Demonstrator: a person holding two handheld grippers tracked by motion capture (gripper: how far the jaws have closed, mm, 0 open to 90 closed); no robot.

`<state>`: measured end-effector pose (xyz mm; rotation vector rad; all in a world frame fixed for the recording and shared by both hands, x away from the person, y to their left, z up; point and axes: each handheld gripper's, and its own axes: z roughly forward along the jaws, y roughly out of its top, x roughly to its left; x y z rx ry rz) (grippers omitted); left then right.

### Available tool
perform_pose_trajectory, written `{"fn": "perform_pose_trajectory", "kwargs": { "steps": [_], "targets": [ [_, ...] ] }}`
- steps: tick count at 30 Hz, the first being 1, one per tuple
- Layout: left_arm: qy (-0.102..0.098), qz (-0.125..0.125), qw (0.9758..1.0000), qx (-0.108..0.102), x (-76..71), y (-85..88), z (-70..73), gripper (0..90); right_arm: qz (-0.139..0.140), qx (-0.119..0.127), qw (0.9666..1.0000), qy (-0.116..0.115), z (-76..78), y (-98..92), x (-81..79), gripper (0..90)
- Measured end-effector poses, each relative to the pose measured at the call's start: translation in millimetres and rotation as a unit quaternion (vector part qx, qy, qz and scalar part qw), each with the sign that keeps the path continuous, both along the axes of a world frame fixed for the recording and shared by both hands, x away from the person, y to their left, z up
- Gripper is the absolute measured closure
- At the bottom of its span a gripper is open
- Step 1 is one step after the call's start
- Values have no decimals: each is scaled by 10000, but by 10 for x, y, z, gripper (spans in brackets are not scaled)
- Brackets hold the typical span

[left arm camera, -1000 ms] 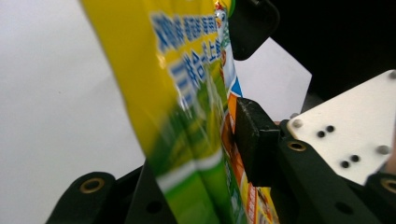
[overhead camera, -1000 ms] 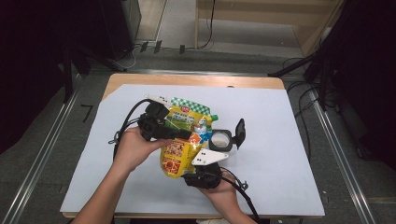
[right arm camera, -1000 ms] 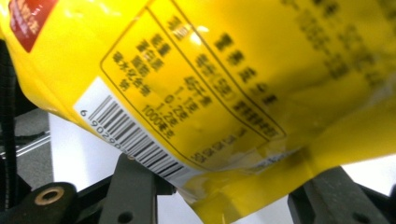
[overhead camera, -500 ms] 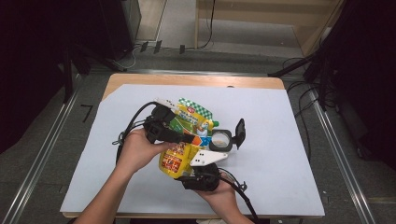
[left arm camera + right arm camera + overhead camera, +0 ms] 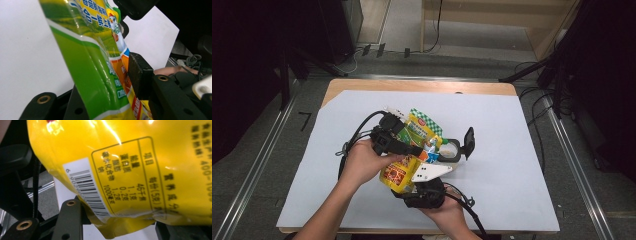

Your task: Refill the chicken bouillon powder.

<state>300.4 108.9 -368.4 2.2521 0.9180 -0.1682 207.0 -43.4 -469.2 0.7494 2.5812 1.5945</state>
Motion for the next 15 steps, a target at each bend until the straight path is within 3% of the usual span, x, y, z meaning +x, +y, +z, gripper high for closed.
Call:
{"fn": "perform_pose_trajectory", "kwargs": {
  "steps": [15],
  "targets": [
    [205, 206, 9994, 184, 10, -147, -75, 704, 138, -59, 9999, 14, 20, 74, -61, 542]
  ]
}}
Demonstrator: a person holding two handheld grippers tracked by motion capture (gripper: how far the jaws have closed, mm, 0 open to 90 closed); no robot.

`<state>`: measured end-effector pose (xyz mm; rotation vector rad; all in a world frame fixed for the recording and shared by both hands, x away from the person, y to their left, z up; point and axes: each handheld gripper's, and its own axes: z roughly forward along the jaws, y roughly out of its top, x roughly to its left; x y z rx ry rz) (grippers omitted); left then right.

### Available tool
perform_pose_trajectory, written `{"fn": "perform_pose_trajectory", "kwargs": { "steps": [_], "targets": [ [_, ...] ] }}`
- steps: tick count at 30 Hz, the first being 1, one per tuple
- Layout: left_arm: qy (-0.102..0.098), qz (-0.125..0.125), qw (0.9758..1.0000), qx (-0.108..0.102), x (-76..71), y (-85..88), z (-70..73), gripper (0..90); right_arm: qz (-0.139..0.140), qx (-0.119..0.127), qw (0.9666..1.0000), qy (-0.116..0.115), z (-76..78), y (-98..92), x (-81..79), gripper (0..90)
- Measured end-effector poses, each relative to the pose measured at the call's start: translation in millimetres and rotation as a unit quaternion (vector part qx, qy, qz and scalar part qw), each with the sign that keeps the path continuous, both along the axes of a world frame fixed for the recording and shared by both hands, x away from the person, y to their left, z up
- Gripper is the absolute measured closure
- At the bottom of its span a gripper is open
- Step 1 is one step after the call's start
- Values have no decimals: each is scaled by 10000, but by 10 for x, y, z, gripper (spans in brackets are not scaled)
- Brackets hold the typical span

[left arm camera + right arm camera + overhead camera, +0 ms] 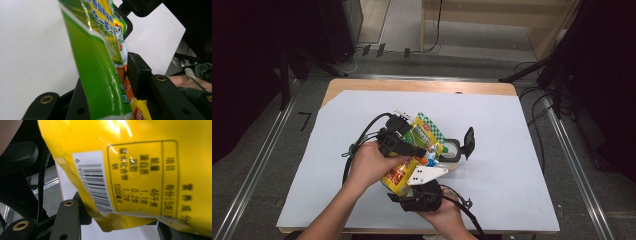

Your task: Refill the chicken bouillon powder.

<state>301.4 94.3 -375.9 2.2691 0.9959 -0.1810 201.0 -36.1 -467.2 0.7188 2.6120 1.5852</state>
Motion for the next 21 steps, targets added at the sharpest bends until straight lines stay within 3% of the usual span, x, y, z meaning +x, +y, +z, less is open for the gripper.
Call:
{"fn": "perform_pose_trajectory", "kwargs": {
  "steps": [10, 15, 21],
  "targets": [
    [-49, -82, 9999, 137, 15, -64, -38, 723, -19, -198, 9997, -114, -8, 41, -27, 519],
    [4, -87, 9998, 165, 32, -80, -61, 725, -115, -285, 9995, -46, -9, 44, -20, 551],
    [110, -63, 9999, 86, 31, -92, -65, 675, -156, -141, 9998, 45, -7, 11, 2, 600]
  ]
}}
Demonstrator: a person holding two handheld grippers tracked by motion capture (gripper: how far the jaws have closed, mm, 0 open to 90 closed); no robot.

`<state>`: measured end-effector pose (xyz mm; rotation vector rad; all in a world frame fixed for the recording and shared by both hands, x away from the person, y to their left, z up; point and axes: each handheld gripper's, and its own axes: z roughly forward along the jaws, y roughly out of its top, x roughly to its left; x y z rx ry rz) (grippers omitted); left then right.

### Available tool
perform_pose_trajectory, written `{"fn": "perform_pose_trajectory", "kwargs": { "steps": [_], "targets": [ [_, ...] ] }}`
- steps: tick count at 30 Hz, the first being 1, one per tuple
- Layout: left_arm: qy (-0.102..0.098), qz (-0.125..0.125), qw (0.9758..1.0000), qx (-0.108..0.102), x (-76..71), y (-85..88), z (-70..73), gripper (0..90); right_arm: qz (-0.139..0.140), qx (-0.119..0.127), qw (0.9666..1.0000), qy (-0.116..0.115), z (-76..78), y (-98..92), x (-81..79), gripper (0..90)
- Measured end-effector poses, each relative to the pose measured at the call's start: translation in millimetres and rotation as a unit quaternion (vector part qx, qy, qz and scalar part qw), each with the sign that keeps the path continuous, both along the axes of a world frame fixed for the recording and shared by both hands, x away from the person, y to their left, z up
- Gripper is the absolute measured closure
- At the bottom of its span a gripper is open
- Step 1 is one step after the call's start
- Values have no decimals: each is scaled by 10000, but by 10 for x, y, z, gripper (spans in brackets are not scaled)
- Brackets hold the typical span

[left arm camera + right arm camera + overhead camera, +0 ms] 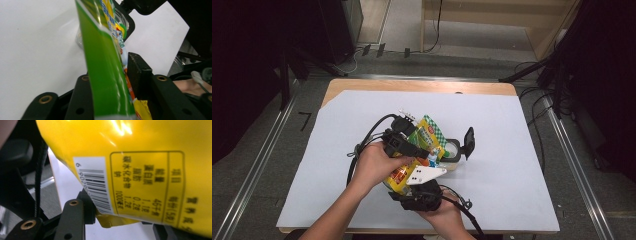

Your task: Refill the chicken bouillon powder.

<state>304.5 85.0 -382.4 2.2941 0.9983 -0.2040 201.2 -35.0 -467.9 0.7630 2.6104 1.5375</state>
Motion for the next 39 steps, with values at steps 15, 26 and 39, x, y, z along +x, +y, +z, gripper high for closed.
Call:
{"fn": "perform_pose_trajectory", "kwargs": {
  "steps": [15, 26, 39],
  "targets": [
    [64, -12, 10000, -3, -36, 73, 119, 641, -63, 707, 9957, 592, -11, -123, 123, 613],
    [18, 42, 10000, 77, 33, 59, 238, 799, 134, 417, 9980, 461, 58, -28, 169, 569],
    [123, 43, 9999, -82, 181, 54, 240, 832, 164, 23, 9999, 45, 131, -9, 225, 610]
  ]
}}
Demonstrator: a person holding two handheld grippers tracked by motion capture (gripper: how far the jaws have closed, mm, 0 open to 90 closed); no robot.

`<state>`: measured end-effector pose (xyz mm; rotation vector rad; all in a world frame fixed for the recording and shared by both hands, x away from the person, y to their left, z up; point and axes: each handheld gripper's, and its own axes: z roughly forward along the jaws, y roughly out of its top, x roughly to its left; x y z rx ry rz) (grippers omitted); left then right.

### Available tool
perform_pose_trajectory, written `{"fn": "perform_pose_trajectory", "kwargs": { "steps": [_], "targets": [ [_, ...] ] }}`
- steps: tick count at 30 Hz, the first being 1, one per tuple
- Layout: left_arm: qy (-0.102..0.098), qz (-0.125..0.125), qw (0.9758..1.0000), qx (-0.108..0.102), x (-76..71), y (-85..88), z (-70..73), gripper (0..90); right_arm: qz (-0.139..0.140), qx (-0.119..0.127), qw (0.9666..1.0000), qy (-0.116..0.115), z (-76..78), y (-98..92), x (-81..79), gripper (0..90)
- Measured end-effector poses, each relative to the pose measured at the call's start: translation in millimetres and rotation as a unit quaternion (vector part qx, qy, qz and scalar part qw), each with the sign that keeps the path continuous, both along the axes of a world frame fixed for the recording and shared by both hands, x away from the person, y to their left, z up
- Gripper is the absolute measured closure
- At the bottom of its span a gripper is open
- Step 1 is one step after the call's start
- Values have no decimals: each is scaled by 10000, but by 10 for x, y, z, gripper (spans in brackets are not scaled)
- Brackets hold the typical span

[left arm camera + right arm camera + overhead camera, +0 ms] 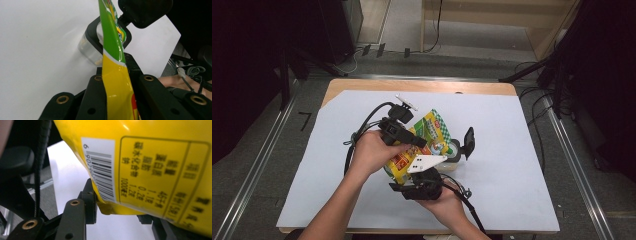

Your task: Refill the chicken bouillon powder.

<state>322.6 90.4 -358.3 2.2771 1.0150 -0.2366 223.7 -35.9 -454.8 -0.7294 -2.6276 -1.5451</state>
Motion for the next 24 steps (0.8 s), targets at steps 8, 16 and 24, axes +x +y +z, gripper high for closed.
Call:
{"fn": "perform_pose_trajectory", "kwargs": {
  "steps": [8, 16, 24],
  "targets": [
    [198, 181, 9995, -176, 56, 15, -4, 784, -40, 358, 9993, 88, 28, -26, 16, 614],
    [258, 47, 9996, -47, 92, 14, -5, 725, -61, 528, 9983, 259, 40, -33, 52, 615],
    [143, -3, 9999, 87, 103, -30, 22, 796, -37, 542, 9980, 317, 37, -30, 63, 615]
  ]
}}
